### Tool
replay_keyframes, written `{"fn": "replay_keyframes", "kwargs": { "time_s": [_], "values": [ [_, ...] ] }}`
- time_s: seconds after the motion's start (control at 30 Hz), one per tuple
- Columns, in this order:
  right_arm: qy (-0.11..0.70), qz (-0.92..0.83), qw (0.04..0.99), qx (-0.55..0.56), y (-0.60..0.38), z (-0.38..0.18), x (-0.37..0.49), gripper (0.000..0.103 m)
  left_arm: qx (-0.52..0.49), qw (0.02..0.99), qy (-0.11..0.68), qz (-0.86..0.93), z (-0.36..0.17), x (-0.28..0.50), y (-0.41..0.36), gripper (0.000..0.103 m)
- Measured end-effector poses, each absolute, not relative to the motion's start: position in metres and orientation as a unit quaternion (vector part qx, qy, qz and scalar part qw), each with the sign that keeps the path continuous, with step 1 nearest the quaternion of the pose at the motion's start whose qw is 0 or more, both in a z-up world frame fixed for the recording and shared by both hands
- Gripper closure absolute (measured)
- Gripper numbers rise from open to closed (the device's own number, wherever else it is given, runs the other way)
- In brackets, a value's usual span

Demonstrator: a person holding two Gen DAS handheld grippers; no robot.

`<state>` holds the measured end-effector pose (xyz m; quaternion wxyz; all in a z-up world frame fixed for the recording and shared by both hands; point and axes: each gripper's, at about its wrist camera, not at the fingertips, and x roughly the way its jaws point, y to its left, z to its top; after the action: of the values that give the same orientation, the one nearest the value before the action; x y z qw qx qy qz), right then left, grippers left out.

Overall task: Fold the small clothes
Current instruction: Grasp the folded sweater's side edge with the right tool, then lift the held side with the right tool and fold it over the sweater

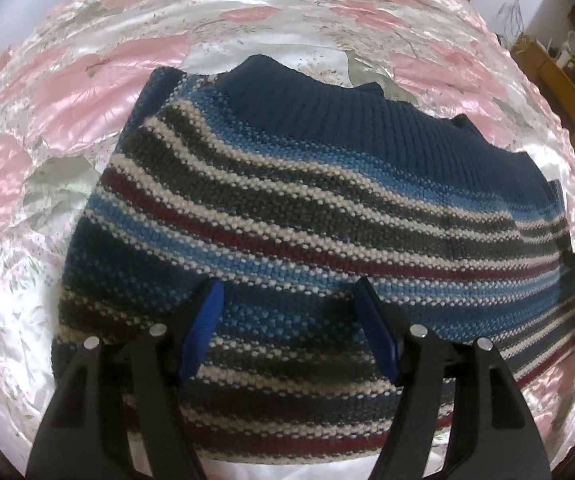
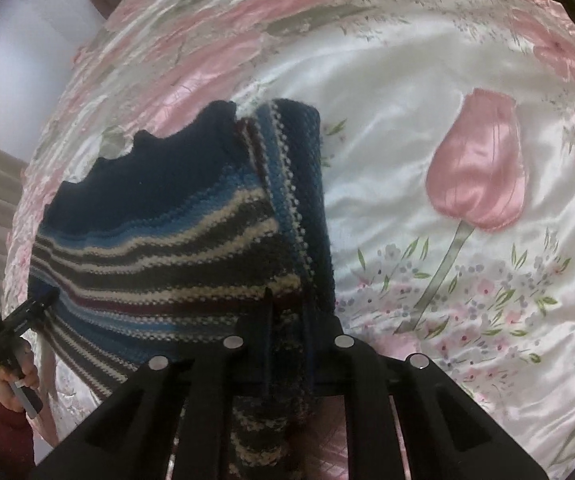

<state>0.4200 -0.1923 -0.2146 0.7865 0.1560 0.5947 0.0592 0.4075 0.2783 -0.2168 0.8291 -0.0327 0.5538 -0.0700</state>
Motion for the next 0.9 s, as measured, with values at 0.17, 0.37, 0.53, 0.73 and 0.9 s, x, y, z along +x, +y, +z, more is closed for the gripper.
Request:
{"fn": "replay_keyframes", "kwargs": {
  "time_s": [0.17,0.37,0.53,0.73,0.9],
  "values": [
    [0.592,0.06,0.784,0.175,-0.197,-0.2,0.418,0.064,-0.026,0.828,0.556,-0.061,-0.211,0.408,0.275,0.036],
    [0.566,0.086,0.802,0.167,-0.196,-0.156,0.381,0.024,-0.051,0.842,0.531,-0.079,-0.175,0.387,0.277,0.03],
    [0.601,0.091,0.779,0.152,-0.193,-0.176,0.374,0.024,-0.058,0.837,0.537,-0.082,-0.178,0.386,0.275,0.03],
    [0.614,0.094,0.76,0.191,-0.199,-0.208,0.379,0.024,-0.05,0.83,0.552,-0.069,-0.196,0.389,0.278,0.03],
    [0.607,0.094,0.76,0.213,-0.202,-0.225,0.387,0.024,-0.052,0.826,0.558,-0.066,-0.209,0.389,0.284,0.03]
  ]
}}
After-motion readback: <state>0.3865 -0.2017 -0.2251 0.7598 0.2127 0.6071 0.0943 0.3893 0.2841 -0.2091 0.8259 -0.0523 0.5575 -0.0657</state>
